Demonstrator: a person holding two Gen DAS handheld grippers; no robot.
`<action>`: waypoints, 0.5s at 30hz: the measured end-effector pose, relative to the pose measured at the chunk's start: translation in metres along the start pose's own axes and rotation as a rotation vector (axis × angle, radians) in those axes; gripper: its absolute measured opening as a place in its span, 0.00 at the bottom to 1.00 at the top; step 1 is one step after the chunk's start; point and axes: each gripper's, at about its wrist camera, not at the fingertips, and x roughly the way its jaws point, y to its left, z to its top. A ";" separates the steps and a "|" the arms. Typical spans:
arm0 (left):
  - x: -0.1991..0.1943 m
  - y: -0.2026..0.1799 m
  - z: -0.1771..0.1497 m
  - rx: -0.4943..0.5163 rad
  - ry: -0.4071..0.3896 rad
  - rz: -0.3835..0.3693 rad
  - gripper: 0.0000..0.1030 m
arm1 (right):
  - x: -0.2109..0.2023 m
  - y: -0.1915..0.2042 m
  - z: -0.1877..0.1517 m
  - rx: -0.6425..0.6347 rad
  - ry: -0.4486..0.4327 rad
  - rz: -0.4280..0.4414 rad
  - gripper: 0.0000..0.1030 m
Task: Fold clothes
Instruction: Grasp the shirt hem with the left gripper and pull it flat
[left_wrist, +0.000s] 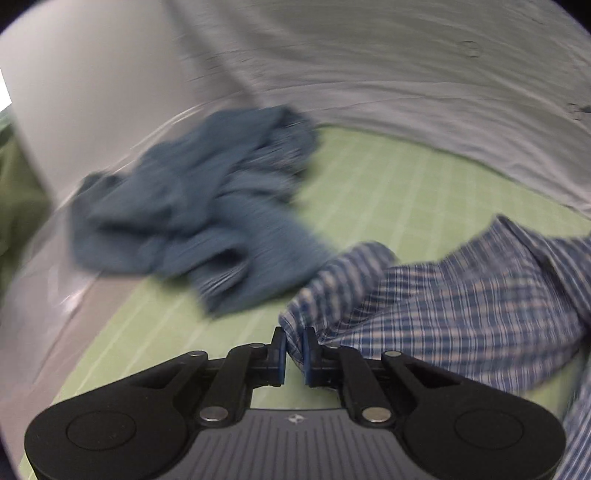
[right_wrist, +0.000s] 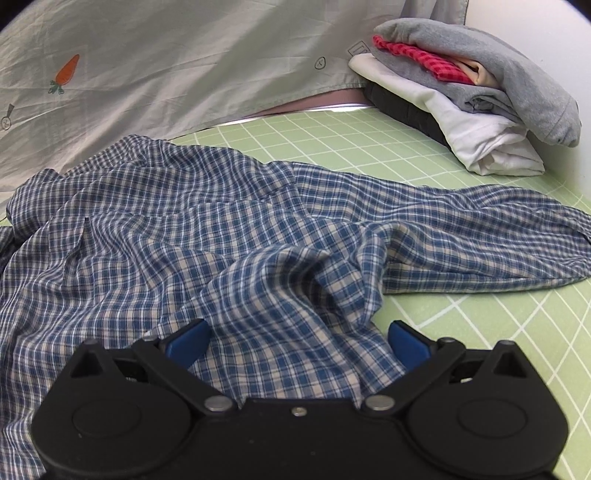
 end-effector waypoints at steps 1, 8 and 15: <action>-0.002 0.011 -0.008 -0.016 0.012 0.025 0.09 | 0.000 0.000 -0.001 -0.004 -0.004 0.004 1.00; -0.012 0.034 -0.045 -0.106 0.109 0.007 0.13 | -0.001 -0.003 -0.005 -0.017 -0.016 0.018 1.00; -0.020 0.049 -0.042 -0.260 0.092 -0.051 0.34 | -0.004 -0.003 -0.007 -0.027 -0.022 0.027 1.00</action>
